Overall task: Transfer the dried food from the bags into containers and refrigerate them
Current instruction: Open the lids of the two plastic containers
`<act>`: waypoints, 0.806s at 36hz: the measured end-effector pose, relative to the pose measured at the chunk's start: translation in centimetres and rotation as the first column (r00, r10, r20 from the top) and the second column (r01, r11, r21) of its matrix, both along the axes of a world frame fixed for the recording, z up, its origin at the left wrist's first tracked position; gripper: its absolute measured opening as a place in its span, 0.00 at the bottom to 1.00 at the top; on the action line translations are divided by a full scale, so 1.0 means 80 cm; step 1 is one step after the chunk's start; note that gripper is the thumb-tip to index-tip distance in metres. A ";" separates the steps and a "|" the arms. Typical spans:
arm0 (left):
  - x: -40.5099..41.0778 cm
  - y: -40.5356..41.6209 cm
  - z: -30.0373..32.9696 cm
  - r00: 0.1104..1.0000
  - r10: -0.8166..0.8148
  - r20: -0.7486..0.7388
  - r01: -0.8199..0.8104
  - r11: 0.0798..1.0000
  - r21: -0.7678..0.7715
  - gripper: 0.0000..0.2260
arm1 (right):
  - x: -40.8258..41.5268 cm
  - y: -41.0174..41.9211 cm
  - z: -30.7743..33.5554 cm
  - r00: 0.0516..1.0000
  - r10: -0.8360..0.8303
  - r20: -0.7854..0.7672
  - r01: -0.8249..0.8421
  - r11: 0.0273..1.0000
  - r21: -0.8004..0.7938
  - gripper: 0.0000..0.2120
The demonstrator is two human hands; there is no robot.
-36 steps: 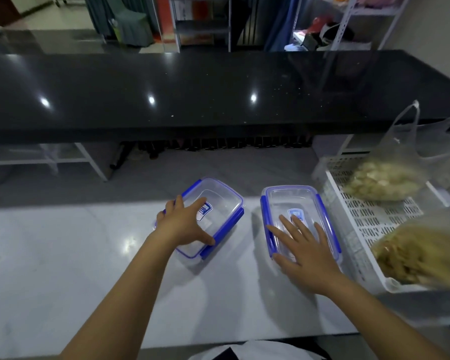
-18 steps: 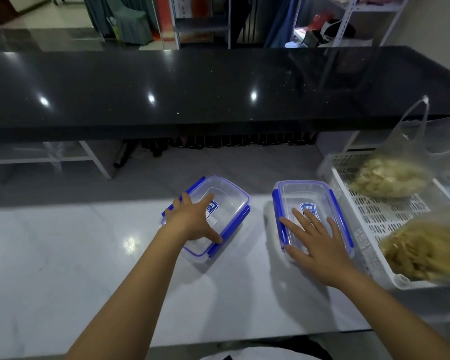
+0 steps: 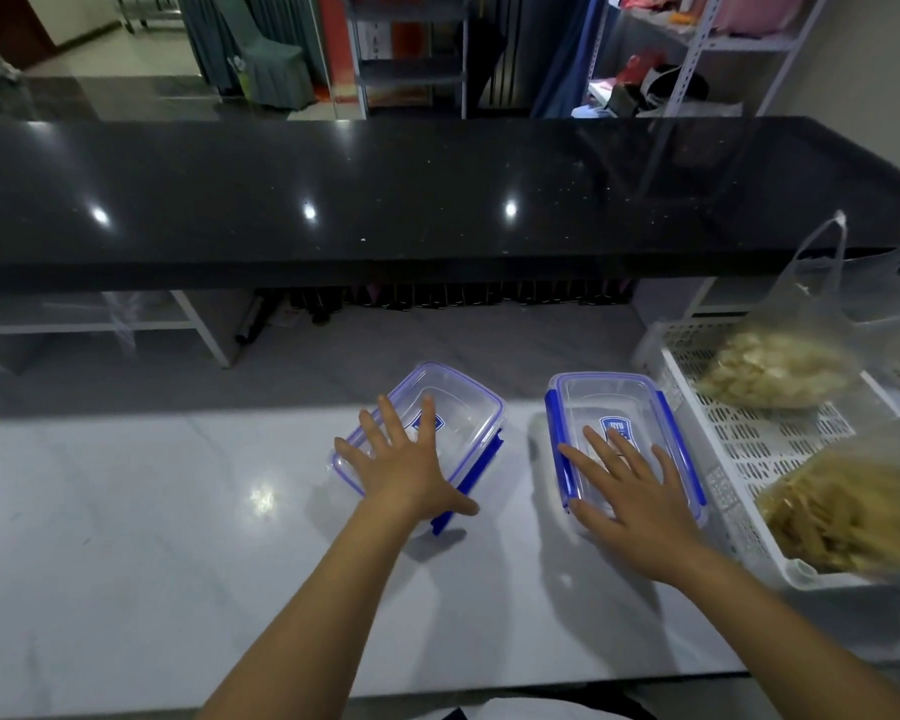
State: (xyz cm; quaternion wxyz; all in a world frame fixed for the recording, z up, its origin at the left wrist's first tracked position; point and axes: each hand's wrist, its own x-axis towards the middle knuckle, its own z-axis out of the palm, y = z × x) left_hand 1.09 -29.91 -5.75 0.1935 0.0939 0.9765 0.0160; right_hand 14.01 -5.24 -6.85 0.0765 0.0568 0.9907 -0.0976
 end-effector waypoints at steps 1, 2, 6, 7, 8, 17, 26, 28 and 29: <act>-0.001 -0.001 -0.001 1.000 -0.002 0.003 0.002 1.000 0.013 0.67 | 0.000 0.001 0.001 1.000 0.001 0.003 -0.001 1.000 -0.009 0.32; -0.003 -0.003 0.000 1.000 -0.006 0.009 0.005 1.000 0.026 0.67 | -0.001 0.002 0.002 1.000 -0.001 0.005 0.002 1.000 -0.019 0.31; -0.003 -0.010 0.003 0.999 -0.010 0.041 0.009 0.999 0.035 0.64 | 0.000 0.003 0.005 1.000 0.003 0.011 -0.002 1.000 -0.027 0.28; -0.001 -0.011 0.004 0.999 -0.012 0.046 0.011 1.000 0.027 0.64 | 0.000 0.003 0.005 1.000 0.003 0.007 -0.003 1.000 -0.028 0.28; 0.001 -0.014 0.004 0.999 -0.015 0.050 0.014 1.000 0.021 0.63 | 0.001 0.003 0.006 1.000 0.002 0.003 -0.002 0.999 -0.032 0.28; -0.001 -0.029 0.018 0.999 -0.046 0.012 0.045 0.995 0.091 0.58 | -0.004 -0.002 0.020 0.999 -0.031 0.021 0.034 0.987 -0.154 0.28; 0.012 -0.068 0.052 0.992 0.112 -0.049 -0.086 0.925 0.369 0.54 | -0.025 -0.062 0.067 0.999 -0.040 -0.003 0.039 0.984 -0.171 0.28; 0.013 -0.091 0.059 0.982 0.175 -0.076 -0.135 0.916 0.378 0.54 | -0.035 -0.095 0.074 0.994 0.085 -0.064 -0.097 0.973 -0.209 0.28; 0.011 -0.103 0.061 0.973 0.211 -0.095 -0.162 0.913 0.375 0.54 | -0.040 -0.108 0.075 0.986 0.147 -0.072 -0.159 0.966 -0.203 0.28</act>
